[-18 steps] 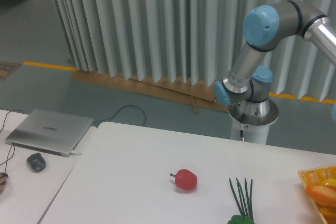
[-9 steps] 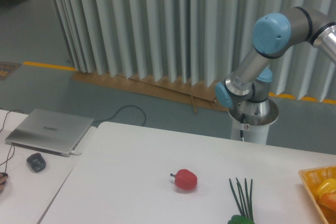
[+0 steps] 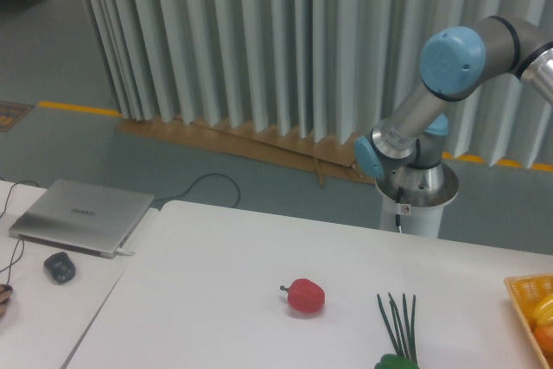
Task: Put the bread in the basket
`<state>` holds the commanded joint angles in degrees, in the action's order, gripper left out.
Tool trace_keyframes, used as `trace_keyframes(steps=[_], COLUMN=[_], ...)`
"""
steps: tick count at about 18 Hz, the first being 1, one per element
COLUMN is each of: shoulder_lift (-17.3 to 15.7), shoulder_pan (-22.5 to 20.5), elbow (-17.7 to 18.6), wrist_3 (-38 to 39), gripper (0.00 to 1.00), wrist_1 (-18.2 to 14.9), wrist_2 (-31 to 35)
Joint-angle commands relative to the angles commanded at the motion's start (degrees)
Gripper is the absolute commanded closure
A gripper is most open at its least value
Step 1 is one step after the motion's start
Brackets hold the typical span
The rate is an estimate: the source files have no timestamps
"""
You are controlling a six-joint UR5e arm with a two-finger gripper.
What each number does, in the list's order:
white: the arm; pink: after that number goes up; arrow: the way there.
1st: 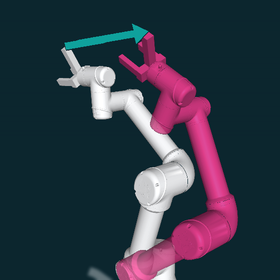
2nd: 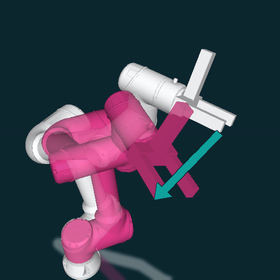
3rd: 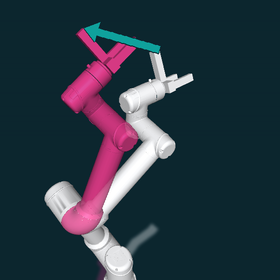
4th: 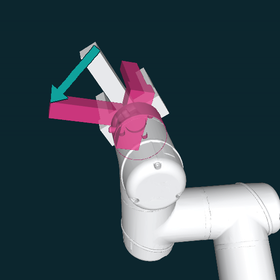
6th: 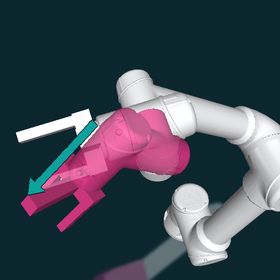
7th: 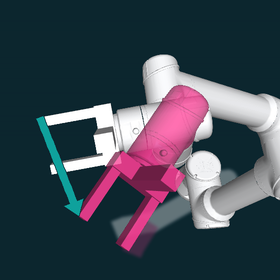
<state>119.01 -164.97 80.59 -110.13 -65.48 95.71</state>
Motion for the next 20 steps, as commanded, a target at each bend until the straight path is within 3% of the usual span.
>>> trace_keyframes(steps=[3, 6, 9, 20], shoulder_lift=[-1.75, -6.58, -10.89, -12.66], shoulder_pan=[0.18, 1.49, 3.86, 17.22], elbow=[0.35, 1.32, 2.02, 2.73], wrist_3=[-0.52, 0.09, 1.75, 17.14], gripper=[0.0, 0.0, 0.0, 0.0], wrist_1=[-0.09, -0.7, -3.51, -9.22], wrist_2=[-0.09, -0.26, -0.44, -3.77])
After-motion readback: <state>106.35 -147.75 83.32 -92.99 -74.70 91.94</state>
